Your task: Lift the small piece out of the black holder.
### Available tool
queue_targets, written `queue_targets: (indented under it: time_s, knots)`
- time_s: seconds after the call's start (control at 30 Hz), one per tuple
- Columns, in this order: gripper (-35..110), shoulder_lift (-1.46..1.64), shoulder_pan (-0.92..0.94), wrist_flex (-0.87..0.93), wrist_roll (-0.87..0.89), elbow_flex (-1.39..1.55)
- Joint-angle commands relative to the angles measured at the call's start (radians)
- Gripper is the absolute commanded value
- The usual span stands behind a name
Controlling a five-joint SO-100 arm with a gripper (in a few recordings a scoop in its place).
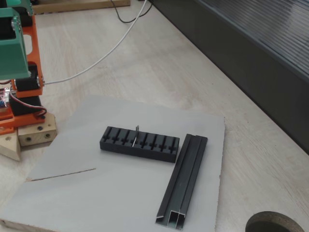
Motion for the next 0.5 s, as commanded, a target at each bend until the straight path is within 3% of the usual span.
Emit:
queue_targets:
  time_s: [0.0,0.3,0.47]
  knots:
    - [13,0.026,0.002,0.034,0.009,0.0]
    - [13,0.026,-0.017,0.032,0.011,-0.002]
    - [14,0.023,-0.206,0.031,0.011,-0.002]
